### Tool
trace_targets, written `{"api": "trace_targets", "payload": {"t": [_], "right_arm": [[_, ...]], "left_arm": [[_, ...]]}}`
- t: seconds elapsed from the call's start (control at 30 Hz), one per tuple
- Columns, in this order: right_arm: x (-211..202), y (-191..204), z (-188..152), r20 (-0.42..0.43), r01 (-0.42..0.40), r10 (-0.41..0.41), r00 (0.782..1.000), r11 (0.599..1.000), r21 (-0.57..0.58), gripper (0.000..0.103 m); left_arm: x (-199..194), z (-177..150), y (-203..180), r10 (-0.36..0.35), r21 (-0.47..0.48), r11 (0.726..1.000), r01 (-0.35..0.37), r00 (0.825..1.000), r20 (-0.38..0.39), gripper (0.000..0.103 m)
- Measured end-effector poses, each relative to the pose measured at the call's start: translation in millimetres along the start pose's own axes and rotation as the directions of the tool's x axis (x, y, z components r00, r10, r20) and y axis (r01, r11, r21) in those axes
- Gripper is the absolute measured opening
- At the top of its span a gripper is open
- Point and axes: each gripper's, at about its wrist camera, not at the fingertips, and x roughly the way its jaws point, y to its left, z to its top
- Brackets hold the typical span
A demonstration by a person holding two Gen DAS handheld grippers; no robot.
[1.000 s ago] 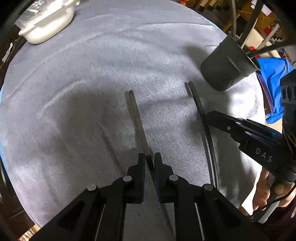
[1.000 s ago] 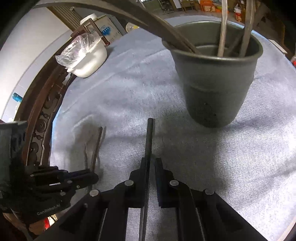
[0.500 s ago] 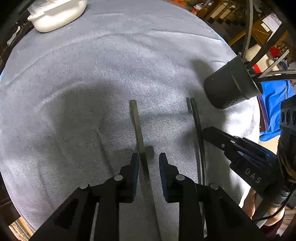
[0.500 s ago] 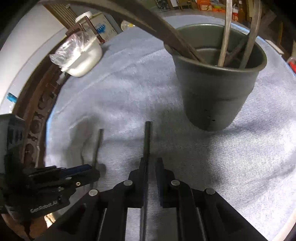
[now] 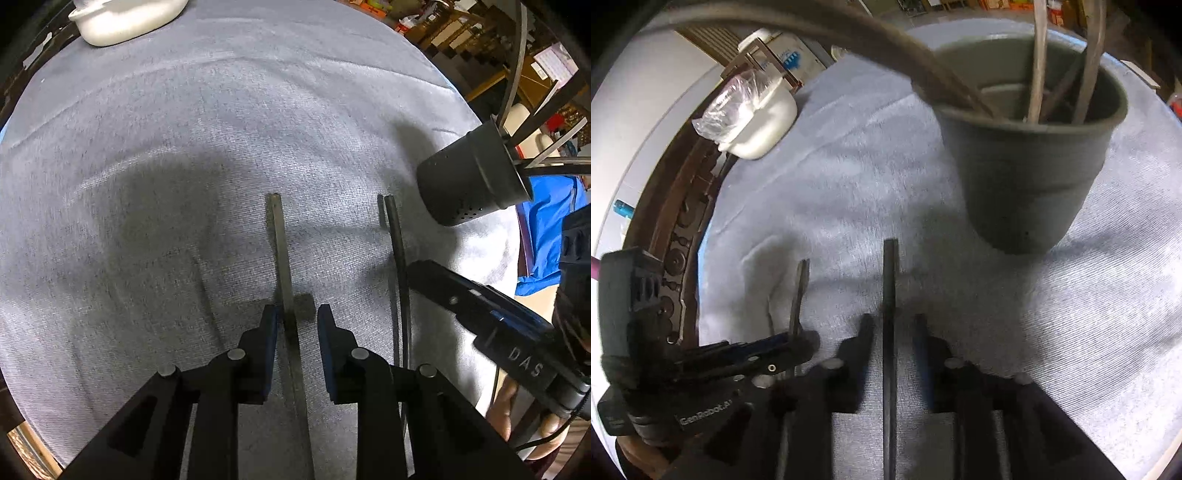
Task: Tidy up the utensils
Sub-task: 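Lift both held chopsticks off the cloth toward the grey cup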
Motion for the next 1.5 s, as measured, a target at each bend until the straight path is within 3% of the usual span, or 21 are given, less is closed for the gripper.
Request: {"api": "trace_targets", "payload": {"t": [0.03,0.07,0.17,0.23,0.4,0.53,0.57,0.73,0.9,1.07,1.2,1.27,1.5], "right_arm": [[0.7,1.6,-0.7,0.004,0.002,-0.002,1.0,1.0,-0.007,0.052],[-0.1,2.4,-1.2,0.017,0.0,0.0,1.0,1.0,-0.01,0.057],[-0.4,2.9,-0.6,0.049,0.022,-0.021,0.999,1.0,-0.015,0.056],[2.7,1.0,0.9,0.045,0.042,-0.041,0.998,0.999,-0.026,0.036],[9.1,14.3,0.2,0.059,0.112,-0.106,0.993,0.988,-0.109,0.036],[14.6,24.5,0.0,0.054,0.169,-0.162,0.985,0.97,-0.173,0.011],[14.3,24.4,0.2,0.053,0.17,-0.163,0.985,0.969,-0.181,0.011],[6.4,17.6,-1.5,0.044,0.105,-0.099,0.994,0.981,-0.164,0.008],[-20.4,18.2,-4.6,0.089,0.022,-0.006,0.996,0.982,-0.185,0.008],[-45.0,23.4,-5.4,0.139,-0.07,0.099,0.985,0.978,-0.198,0.008],[-61.1,33.9,-11.4,0.176,-0.091,0.134,0.975,0.968,-0.233,0.008],[-65.7,36.8,-14.1,0.189,-0.065,0.112,0.975,0.968,-0.243,0.008],[-63.3,22.5,-12.0,0.184,-0.059,0.092,0.979,0.982,-0.178,0.008]], "left_arm": [[-1.3,-1.4,1.6,0.002,0.004,1.0,-0.002,1.0,-0.003,0.022],[-2.6,-2.1,1.7,0.004,0.003,1.0,-0.004,1.0,-0.003,0.022],[-4.8,-4.3,5.8,0.005,0.001,1.0,-0.005,1.0,0.001,0.022],[-6.2,-4.9,8.1,0.012,0.0,1.0,-0.012,1.0,0.006,0.022],[-5.5,-3.7,8.0,0.024,0.004,1.0,-0.024,1.0,0.013,0.022],[-5.5,-2.0,5.4,0.037,0.003,0.999,-0.037,0.999,0.027,0.015],[-4.9,-1.8,6.5,0.043,-0.002,0.999,-0.043,0.999,0.027,0.009],[-9.9,-3.5,12.8,0.055,-0.025,0.998,-0.054,0.997,0.051,0.008],[-37.2,-11.0,16.8,0.05,-0.034,0.998,-0.046,0.991,0.125,0.006],[-75.0,-23.2,13.3,0.053,-0.035,0.998,-0.046,0.974,0.219,0.006],[-102.9,-30.4,-0.4,0.06,-0.02,0.998,-0.057,0.958,0.28,0.006],[-103.2,-28.0,-3.5,0.086,-0.004,0.996,-0.088,0.958,0.275,0.006],[-59.8,-19.1,26.2,0.071,-0.13,0.99,-0.055,0.99,0.121,0.007]]}}
